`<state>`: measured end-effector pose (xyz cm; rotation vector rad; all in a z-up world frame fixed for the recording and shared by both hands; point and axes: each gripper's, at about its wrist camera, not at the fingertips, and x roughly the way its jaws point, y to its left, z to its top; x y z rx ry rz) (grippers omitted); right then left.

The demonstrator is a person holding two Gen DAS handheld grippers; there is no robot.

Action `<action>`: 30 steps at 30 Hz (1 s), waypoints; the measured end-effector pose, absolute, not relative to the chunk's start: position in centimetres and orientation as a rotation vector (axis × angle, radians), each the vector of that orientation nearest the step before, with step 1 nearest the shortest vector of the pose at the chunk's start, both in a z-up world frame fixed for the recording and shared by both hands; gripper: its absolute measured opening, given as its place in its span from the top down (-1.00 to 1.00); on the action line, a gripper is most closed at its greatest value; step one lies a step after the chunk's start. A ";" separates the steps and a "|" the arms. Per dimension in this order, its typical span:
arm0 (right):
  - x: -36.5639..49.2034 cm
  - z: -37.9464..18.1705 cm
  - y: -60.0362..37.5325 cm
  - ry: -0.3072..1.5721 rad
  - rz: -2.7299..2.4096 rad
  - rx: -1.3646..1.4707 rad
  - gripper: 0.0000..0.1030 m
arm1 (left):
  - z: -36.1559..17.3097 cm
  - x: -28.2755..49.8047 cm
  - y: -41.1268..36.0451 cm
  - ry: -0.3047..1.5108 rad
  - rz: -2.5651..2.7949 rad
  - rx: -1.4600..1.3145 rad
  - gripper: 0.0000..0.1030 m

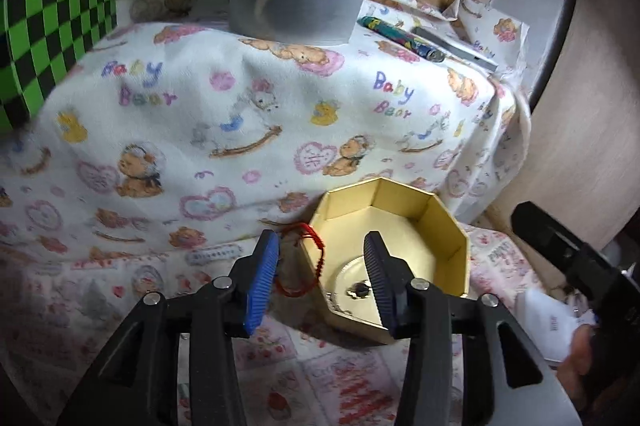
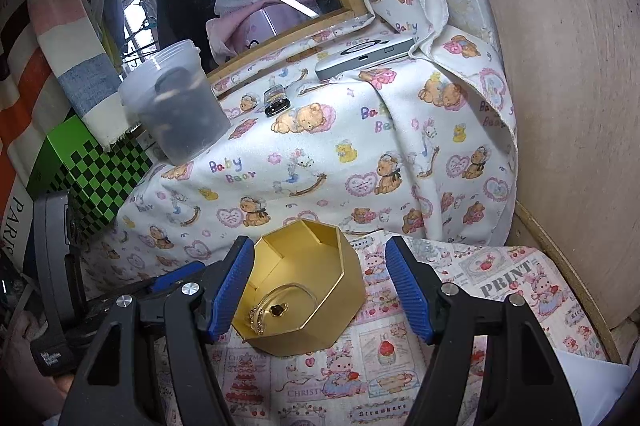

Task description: Organize jewelry

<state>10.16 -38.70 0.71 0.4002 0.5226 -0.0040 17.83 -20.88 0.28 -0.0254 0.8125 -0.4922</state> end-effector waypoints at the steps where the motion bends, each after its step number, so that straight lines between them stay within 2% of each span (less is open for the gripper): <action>1: 10.1 0.7 -38.7 0.521 -0.006 0.399 -0.37 | 0.1 18.1 -20.9 0.824 -0.488 -0.029 0.19; 2: 10.1 0.7 -38.7 0.520 -0.011 0.398 -0.37 | -0.1 18.4 -20.7 0.838 -0.486 -0.040 0.28; 4: 10.1 0.8 -38.9 0.518 -0.016 0.404 -0.37 | -0.6 19.1 -20.9 0.877 -0.487 -0.060 0.87; 5: 10.1 0.8 -39.1 0.518 -0.016 0.408 -0.37 | -1.0 19.4 -20.9 0.896 -0.504 -0.073 0.93; 14: 10.0 0.9 -39.5 0.514 -0.021 0.426 -0.35 | 1.4 18.8 -18.1 0.837 -0.570 -0.171 0.94; 24: 10.1 0.6 -40.0 0.516 -0.046 0.423 -0.35 | 4.5 16.3 -19.9 0.789 -0.684 -0.160 0.93; 26: 10.0 0.7 -39.9 0.515 -0.048 0.423 -0.35 | 4.3 16.3 -19.9 0.785 -0.659 -0.129 0.80; 28: 10.0 0.7 -39.8 0.513 -0.047 0.424 -0.35 | 3.9 16.5 -19.4 0.792 -0.629 -0.124 0.58; 30: 9.9 0.8 -39.6 0.512 -0.034 0.427 -0.35 | 3.5 16.8 -18.9 0.792 -0.597 -0.124 0.54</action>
